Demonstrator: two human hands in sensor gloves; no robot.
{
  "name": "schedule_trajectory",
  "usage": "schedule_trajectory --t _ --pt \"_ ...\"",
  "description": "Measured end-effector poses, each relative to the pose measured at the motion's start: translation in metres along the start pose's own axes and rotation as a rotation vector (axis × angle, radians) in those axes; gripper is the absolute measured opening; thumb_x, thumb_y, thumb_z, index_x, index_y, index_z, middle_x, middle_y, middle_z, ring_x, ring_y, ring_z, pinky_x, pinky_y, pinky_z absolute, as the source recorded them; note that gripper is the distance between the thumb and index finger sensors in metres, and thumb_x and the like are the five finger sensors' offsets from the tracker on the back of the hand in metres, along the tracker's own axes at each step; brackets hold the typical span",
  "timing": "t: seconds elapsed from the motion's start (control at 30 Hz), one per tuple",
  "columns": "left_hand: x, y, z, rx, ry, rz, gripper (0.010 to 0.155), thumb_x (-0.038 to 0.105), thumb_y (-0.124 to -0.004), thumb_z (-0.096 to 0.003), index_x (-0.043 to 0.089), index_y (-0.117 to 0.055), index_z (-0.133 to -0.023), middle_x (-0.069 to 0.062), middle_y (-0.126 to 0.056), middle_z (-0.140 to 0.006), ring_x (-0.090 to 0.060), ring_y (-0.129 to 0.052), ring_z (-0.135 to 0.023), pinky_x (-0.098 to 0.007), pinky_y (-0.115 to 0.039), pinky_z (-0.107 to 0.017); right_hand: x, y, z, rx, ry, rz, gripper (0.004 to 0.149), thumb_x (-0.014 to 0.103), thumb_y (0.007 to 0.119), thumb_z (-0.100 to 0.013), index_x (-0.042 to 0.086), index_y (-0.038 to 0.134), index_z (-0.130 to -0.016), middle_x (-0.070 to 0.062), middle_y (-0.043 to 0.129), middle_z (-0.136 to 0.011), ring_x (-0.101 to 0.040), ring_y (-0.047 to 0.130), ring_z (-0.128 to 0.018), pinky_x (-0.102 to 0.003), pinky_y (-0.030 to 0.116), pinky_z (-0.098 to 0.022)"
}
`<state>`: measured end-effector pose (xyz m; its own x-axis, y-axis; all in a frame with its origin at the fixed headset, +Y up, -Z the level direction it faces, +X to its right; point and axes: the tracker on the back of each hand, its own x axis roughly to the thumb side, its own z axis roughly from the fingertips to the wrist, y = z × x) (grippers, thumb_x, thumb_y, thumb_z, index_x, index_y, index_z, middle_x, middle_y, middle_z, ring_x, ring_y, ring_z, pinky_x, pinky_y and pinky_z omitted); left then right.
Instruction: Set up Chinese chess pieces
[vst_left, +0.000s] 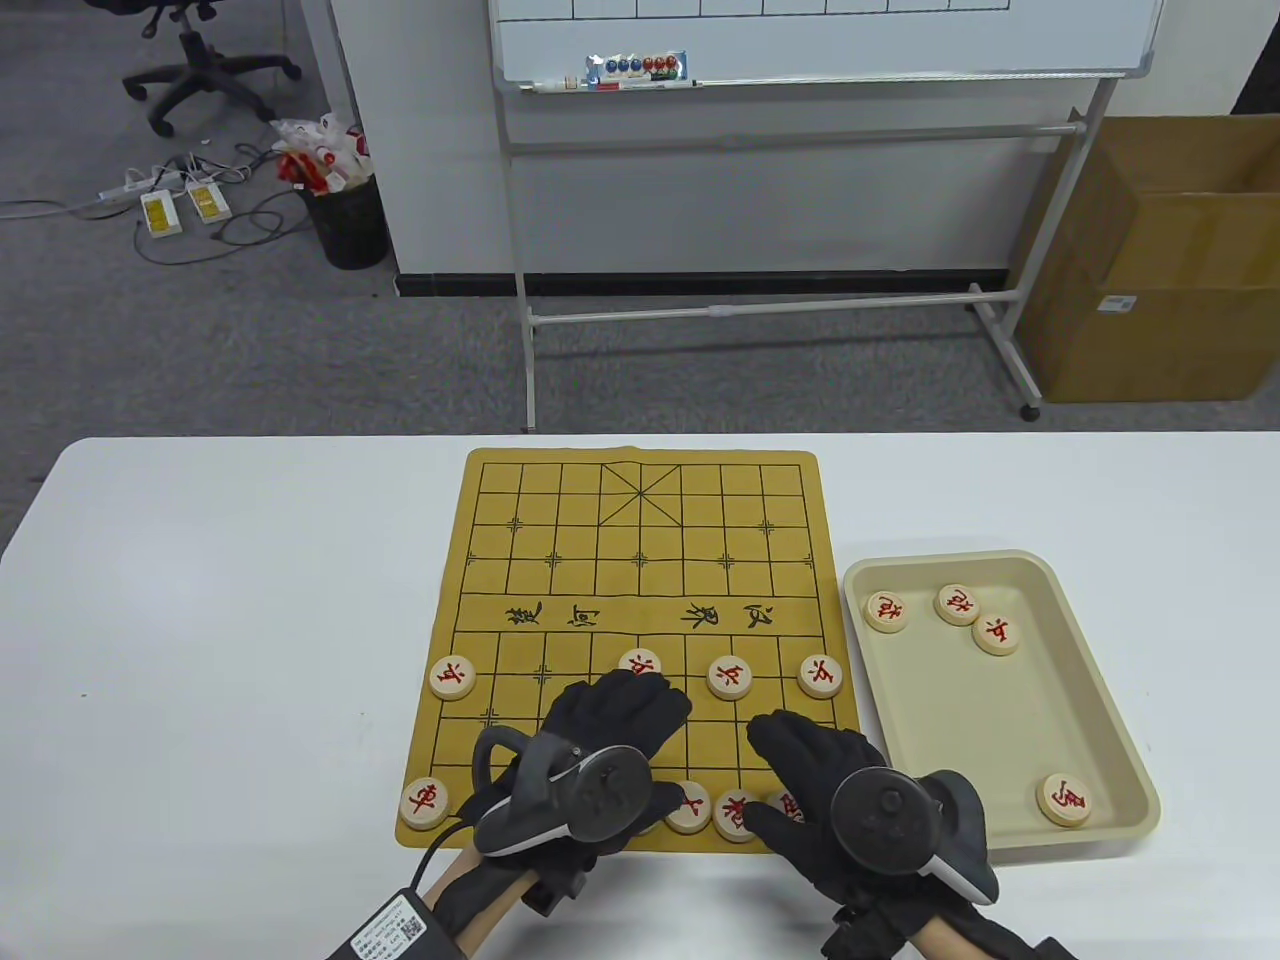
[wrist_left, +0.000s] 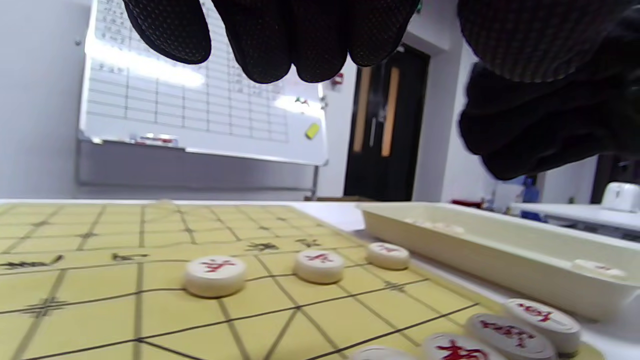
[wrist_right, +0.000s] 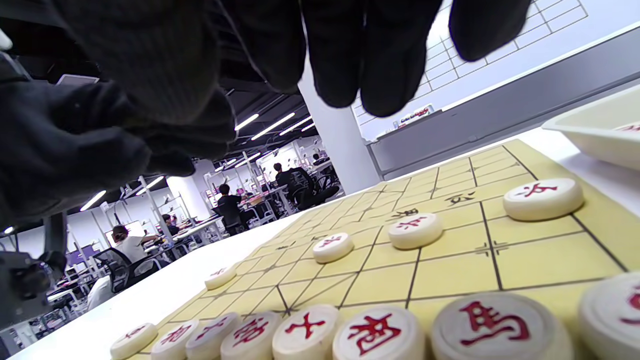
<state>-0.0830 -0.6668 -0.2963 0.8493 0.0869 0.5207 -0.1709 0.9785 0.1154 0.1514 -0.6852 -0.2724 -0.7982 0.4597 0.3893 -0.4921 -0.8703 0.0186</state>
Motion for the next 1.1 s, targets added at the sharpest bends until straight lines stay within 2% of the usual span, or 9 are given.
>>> schedule_trajectory --t 0.2,0.47,0.57,0.77,0.83,0.9,0.93,1.0,1.1 --pt "-0.002 -0.018 0.006 0.014 -0.004 0.091 0.082 0.061 -0.073 -0.0345 0.029 -0.051 -0.107 0.0 -0.059 -0.116 -0.027 -0.064 -0.109 -0.057 -0.06 -0.078 0.0 0.008 -0.002 0.042 -0.026 0.019 0.085 0.051 0.081 -0.044 0.015 0.048 -0.114 -0.016 0.06 -0.116 -0.045 0.069 -0.101 -0.069 0.047 -0.074" --pt "-0.005 -0.026 0.007 0.009 -0.013 0.089 0.083 0.061 -0.074 -0.0344 0.029 -0.051 -0.107 0.0 -0.059 -0.115 -0.027 -0.064 -0.108 -0.057 -0.06 -0.078 0.0 0.013 -0.006 0.064 -0.027 0.04 0.084 0.051 0.081 -0.044 0.015 0.05 -0.113 -0.015 0.061 -0.115 -0.043 0.069 -0.102 -0.068 0.048 -0.074" --pt "-0.005 -0.024 0.01 0.02 -0.015 0.087 0.082 0.061 -0.073 -0.0345 0.029 -0.051 -0.107 0.0 -0.059 -0.115 -0.027 -0.065 -0.108 -0.058 -0.06 -0.078 -0.001 -0.005 -0.008 0.04 0.01 0.028 0.081 0.05 0.082 -0.044 0.015 0.054 -0.112 -0.016 0.06 -0.115 -0.044 0.069 -0.102 -0.068 0.048 -0.074" --pt "-0.009 -0.023 0.016 0.029 -0.016 0.075 0.082 0.061 -0.073 -0.0345 0.029 -0.052 -0.107 0.0 -0.06 -0.115 -0.027 -0.065 -0.108 -0.058 -0.059 -0.078 -0.025 -0.077 -0.018 -0.028 0.193 0.099 0.076 0.047 0.084 -0.045 0.013 0.061 -0.11 -0.019 0.066 -0.113 -0.045 0.072 -0.099 -0.067 0.051 -0.074" --pt "-0.01 -0.022 0.017 0.028 -0.017 0.076 0.082 0.061 -0.073 -0.0344 0.029 -0.052 -0.107 0.0 -0.06 -0.115 -0.027 -0.065 -0.108 -0.058 -0.059 -0.078 -0.048 -0.094 -0.025 0.059 0.321 0.191 0.076 0.046 0.083 -0.046 0.013 0.059 -0.111 -0.019 0.065 -0.113 -0.046 0.072 -0.099 -0.067 0.052 -0.074" --pt "-0.01 -0.022 0.016 0.023 -0.017 0.076 0.082 0.061 -0.073 -0.0345 0.029 -0.052 -0.107 0.0 -0.06 -0.115 -0.027 -0.065 -0.108 -0.058 -0.059 -0.078 -0.073 -0.097 -0.028 0.142 0.422 0.299 0.075 0.045 0.084 -0.046 0.013 0.061 -0.11 -0.019 0.068 -0.112 -0.045 0.075 -0.097 -0.065 0.054 -0.074" --pt "-0.01 -0.022 0.017 0.022 -0.017 0.074 0.082 0.061 -0.073 -0.0347 0.029 -0.052 -0.107 0.0 -0.059 -0.115 -0.028 -0.064 -0.108 -0.058 -0.059 -0.078 -0.086 -0.096 -0.03 0.196 0.47 0.351 0.072 0.044 0.084 -0.046 0.013 0.064 -0.108 -0.018 0.071 -0.11 -0.044 0.078 -0.096 -0.064 0.056 -0.073" --pt "-0.01 -0.021 0.017 0.026 -0.015 0.063 0.082 0.061 -0.073 -0.0345 0.029 -0.052 -0.107 0.0 -0.059 -0.115 -0.027 -0.064 -0.109 -0.058 -0.059 -0.078 -0.121 -0.085 -0.028 0.416 0.627 0.458 0.07 0.044 0.083 -0.047 0.014 0.065 -0.107 -0.017 0.074 -0.108 -0.042 0.081 -0.094 -0.063 0.058 -0.073" --pt "-0.01 -0.023 0.017 0.016 -0.021 0.055 0.082 0.061 -0.073 -0.0345 0.029 -0.052 -0.107 0.0 -0.059 -0.115 -0.028 -0.064 -0.108 -0.058 -0.059 -0.078 -0.153 -0.071 -0.022 0.54 0.732 0.525 0.072 0.045 0.083 -0.046 0.015 0.062 -0.108 -0.016 0.074 -0.108 -0.041 0.082 -0.093 -0.061 0.06 -0.073"
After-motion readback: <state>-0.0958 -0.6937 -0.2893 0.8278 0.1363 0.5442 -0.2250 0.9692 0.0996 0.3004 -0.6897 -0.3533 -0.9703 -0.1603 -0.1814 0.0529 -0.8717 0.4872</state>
